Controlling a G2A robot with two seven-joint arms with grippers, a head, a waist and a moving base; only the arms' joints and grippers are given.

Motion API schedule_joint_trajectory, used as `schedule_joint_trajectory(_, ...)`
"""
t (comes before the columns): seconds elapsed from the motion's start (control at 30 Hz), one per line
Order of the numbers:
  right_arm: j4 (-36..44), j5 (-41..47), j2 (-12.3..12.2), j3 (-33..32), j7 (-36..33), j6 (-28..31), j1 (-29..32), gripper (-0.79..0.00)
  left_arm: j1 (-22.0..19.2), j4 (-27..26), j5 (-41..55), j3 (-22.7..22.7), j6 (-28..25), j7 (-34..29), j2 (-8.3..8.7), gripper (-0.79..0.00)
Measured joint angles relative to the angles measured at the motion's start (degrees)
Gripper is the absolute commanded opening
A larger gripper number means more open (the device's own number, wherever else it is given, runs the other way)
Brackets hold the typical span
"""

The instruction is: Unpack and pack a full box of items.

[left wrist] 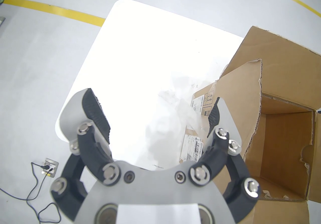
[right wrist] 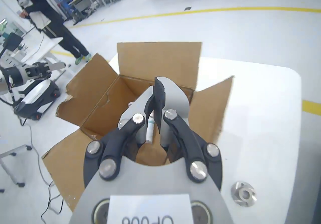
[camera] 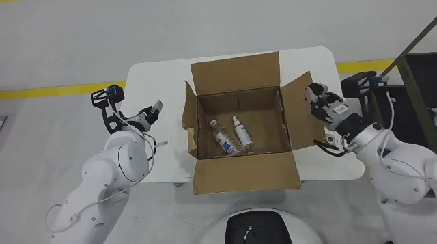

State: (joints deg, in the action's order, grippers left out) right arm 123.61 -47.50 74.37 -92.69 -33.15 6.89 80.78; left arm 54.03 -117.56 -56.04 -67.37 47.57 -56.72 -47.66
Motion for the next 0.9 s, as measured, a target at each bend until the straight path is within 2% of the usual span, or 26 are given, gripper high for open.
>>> schedule_joint_trajectory(0.1, 1.8, -1.1, -0.2, -4.8, 3.1, -2.2, 5.1, -0.785, 0.0, 0.0, 0.0, 0.0, 0.0, 0.0, 0.0, 0.0)
schedule_joint_trajectory(0.2, 3.3, -2.3, -0.2, -8.5, 3.3, -5.7, 9.9, -0.785, 0.0, 0.0, 0.0, 0.0, 0.0, 0.0, 0.0, 0.0)
schedule_joint_trajectory(0.37, 1.4, -4.8, -0.4, -12.8, -1.3, -12.4, 15.0, -0.785, 0.0, 0.0, 0.0, 0.0, 0.0, 0.0, 0.0, 0.0)
schedule_joint_trajectory(0.5, -3.4, -8.8, -0.9, -12.8, -9.2, -13.9, 13.9, -0.785, 0.0, 0.0, 0.0, 0.0, 0.0, 0.0, 0.0, 0.0)
schedule_joint_trajectory(0.7, -11.5, -20.4, -1.8, -5.2, -20.5, -10.1, 7.1, -0.785, 0.0, 0.0, 0.0, 0.0, 0.0, 0.0, 0.0, 0.0)
schedule_joint_trajectory(0.77, -13.9, -23.2, -1.9, -2.3, -22.8, -9.1, 4.5, -0.785, 0.0, 0.0, 0.0, 0.0, 0.0, 0.0, 0.0, 0.0)
schedule_joint_trajectory(0.9, -14.1, -23.2, -1.9, -2.2, -22.9, -9.2, 4.3, -0.785, 0.0, 0.0, 0.0, 0.0, 0.0, 0.0, 0.0, 0.0)
